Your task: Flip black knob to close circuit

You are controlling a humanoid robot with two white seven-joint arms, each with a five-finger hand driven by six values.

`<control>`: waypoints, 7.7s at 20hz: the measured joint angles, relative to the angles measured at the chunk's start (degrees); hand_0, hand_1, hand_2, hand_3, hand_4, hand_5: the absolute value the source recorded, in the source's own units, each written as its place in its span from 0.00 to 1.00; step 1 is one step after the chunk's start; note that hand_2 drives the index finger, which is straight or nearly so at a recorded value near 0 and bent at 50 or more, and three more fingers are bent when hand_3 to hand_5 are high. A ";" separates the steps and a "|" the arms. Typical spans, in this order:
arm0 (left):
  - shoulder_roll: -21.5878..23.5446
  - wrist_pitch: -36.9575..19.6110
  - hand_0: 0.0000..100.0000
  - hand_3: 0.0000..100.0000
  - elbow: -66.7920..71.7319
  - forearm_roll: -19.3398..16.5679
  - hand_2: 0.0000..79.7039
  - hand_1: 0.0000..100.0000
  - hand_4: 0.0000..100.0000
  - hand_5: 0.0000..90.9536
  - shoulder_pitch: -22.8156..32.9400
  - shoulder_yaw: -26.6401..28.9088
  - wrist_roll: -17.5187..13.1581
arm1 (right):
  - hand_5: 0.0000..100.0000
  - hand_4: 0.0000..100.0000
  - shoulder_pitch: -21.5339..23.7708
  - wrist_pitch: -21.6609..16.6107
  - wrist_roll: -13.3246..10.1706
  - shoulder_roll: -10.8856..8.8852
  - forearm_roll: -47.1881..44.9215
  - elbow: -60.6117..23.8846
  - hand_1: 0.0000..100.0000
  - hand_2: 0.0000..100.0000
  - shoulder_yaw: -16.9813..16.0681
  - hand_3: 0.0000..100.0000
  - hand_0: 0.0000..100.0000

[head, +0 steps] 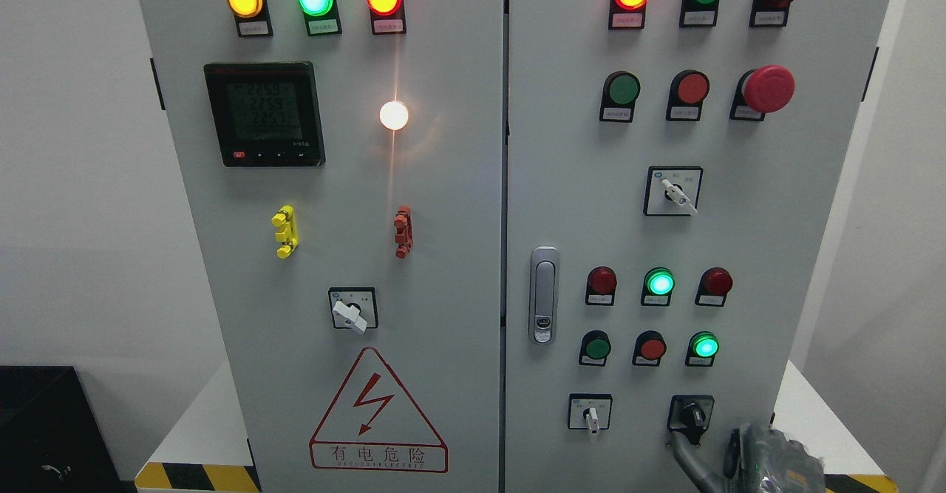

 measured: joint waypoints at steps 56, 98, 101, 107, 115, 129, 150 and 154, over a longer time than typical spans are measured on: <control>0.00 0.00 0.12 0.00 0.00 0.00 0.00 0.56 0.00 0.00 0.00 0.00 0.00 | 0.90 0.86 -1.06 -0.18 0.82 -2.30 -0.94 -0.04 0.07 0.83 -3.22 0.97 0.00; 0.00 0.00 0.12 0.00 0.00 0.00 0.00 0.56 0.00 0.00 0.00 0.00 0.00 | 0.89 0.85 0.07 -1.40 -2.72 -2.01 -1.85 -0.81 0.09 0.83 0.09 0.97 0.00; 0.00 0.00 0.12 0.00 0.00 0.00 0.00 0.56 0.00 0.00 0.00 0.00 0.00 | 0.89 0.85 0.61 -1.40 -3.14 -2.00 -1.90 -1.10 0.09 0.83 0.73 0.97 0.00; 0.00 0.00 0.12 0.00 0.00 0.00 0.00 0.56 0.00 0.00 0.00 0.00 0.00 | 0.89 0.85 2.12 -3.20 -4.58 -1.92 -3.22 -1.81 0.09 0.82 1.82 0.96 0.00; 0.00 0.00 0.12 0.00 0.00 0.00 0.00 0.56 0.00 0.00 0.00 0.00 0.00 | 0.85 0.82 4.69 -4.62 -6.39 -1.81 -7.79 -4.10 0.11 0.76 2.82 0.93 0.00; 0.00 0.00 0.12 0.00 0.00 0.00 0.00 0.56 0.00 0.00 0.00 0.01 0.00 | 0.37 0.46 12.66 -4.71 -9.74 -0.53 -38.15 -13.09 0.11 0.33 3.81 0.49 0.00; 0.00 0.00 0.12 0.00 0.00 0.00 0.00 0.56 0.00 0.00 0.00 0.00 0.00 | 0.02 0.15 24.94 -14.44 -8.15 -0.29 -83.51 -21.23 0.04 0.08 4.36 0.20 0.00; 0.00 0.00 0.12 0.00 0.00 0.00 0.00 0.56 0.00 0.00 0.00 0.00 0.00 | 0.00 0.08 26.40 -15.04 -6.32 -0.35 -85.34 -21.74 0.04 0.05 4.31 0.16 0.00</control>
